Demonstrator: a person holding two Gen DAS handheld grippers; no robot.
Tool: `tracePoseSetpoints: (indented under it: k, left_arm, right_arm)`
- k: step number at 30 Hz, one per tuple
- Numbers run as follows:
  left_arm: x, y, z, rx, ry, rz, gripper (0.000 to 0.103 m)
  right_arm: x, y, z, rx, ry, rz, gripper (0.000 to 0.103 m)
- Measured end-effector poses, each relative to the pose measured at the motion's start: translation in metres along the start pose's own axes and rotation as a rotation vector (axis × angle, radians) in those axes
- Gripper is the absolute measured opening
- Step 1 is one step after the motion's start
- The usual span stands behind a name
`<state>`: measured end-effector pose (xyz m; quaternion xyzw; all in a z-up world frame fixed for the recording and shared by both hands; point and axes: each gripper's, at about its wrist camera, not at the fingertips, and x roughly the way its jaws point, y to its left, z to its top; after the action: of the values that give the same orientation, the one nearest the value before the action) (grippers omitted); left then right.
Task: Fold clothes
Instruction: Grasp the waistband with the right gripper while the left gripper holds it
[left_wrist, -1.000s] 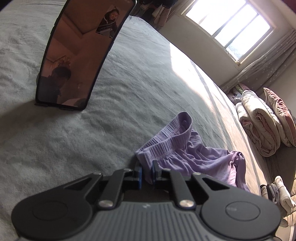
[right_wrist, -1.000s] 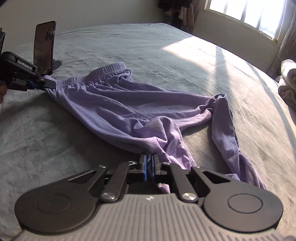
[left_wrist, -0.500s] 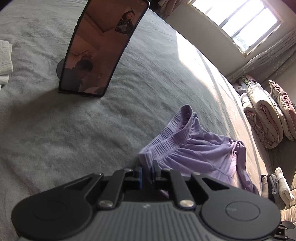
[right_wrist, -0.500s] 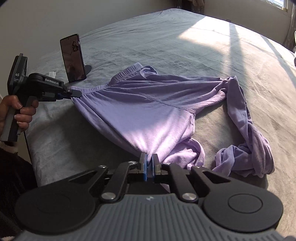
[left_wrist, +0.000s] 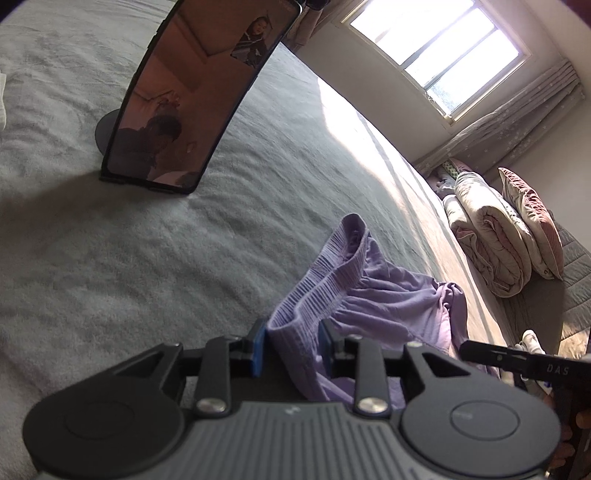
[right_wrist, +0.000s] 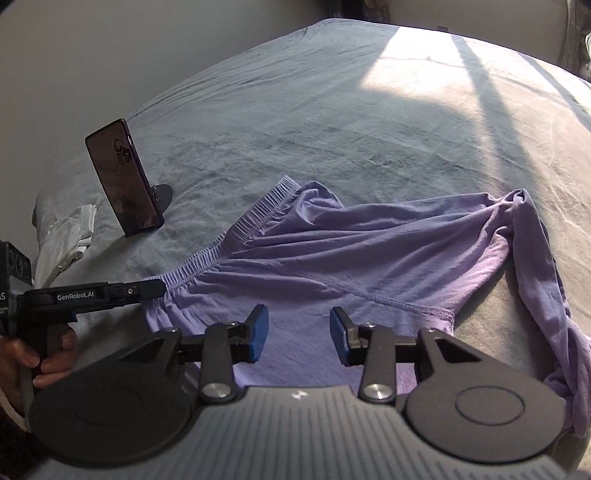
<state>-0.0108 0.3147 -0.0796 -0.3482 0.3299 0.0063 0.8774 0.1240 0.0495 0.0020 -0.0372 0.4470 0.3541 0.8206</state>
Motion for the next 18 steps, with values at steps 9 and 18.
tracePoseSetpoints:
  k: [9, 18]
  left_arm:
    - [0.003, 0.017, 0.005, -0.053, 0.007, -0.080, 0.025]
    - [0.012, 0.038, 0.016, -0.213, 0.068, -0.174, 0.025]
  right_arm:
    - [0.074, 0.020, 0.073, 0.165, 0.008, 0.009, 0.042]
    - [0.132, 0.033, 0.100, 0.187, 0.095, -0.113, 0.042]
